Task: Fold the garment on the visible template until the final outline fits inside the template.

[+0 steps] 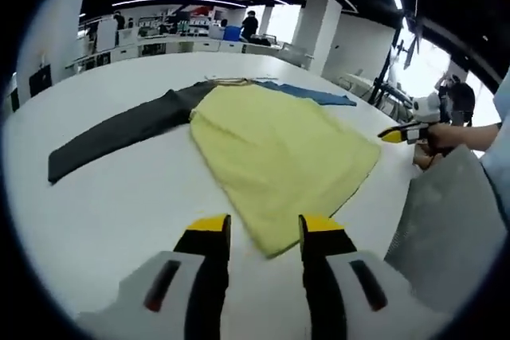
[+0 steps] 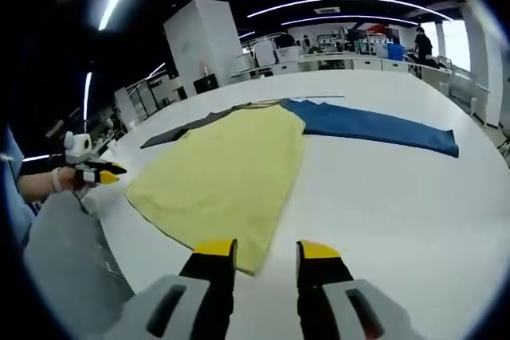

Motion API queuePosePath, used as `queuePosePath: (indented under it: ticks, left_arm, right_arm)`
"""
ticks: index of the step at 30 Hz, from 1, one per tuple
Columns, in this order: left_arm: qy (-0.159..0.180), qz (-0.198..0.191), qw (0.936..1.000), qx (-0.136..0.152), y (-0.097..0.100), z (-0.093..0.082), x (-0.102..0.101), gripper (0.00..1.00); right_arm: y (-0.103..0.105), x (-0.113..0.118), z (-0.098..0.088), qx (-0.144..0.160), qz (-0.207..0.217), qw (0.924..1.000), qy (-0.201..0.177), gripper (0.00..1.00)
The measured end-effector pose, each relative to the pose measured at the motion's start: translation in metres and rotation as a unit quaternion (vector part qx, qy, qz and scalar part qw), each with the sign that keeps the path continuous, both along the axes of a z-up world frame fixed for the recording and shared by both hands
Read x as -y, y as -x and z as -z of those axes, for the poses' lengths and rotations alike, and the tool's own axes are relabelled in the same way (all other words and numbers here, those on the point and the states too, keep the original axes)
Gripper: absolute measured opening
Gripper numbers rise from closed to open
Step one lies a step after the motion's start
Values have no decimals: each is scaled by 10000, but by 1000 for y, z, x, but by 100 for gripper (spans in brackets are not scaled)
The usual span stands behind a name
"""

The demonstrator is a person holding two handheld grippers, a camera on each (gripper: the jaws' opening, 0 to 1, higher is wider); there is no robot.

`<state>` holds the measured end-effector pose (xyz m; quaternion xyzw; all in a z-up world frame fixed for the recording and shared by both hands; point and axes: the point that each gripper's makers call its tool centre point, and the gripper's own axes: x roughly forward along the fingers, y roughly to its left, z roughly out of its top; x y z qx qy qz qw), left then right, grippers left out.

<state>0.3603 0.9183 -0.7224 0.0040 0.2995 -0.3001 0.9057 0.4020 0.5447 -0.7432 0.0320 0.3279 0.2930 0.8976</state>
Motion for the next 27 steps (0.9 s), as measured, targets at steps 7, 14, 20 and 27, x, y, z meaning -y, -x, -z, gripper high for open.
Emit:
queuePosePath:
  ticks: [7, 14, 20, 27]
  left_arm:
    - [-36, 375, 9992, 152, -5, -12, 4, 55]
    - [-53, 522, 9984, 222, -9, -13, 10, 74]
    - [-81, 609, 9979, 192, -10, -10, 17, 94]
    - [-95, 631, 9978, 184, -13, -12, 18, 93]
  right_arm:
    - [-1, 13, -5, 95, -81, 9999, 106, 43]
    - [-7, 21, -13, 227, 21, 9997, -108, 73]
    - [-12, 29, -17, 357, 167, 9992, -83, 91]
    - [-27, 44, -21, 419, 330, 9986, -25, 92]
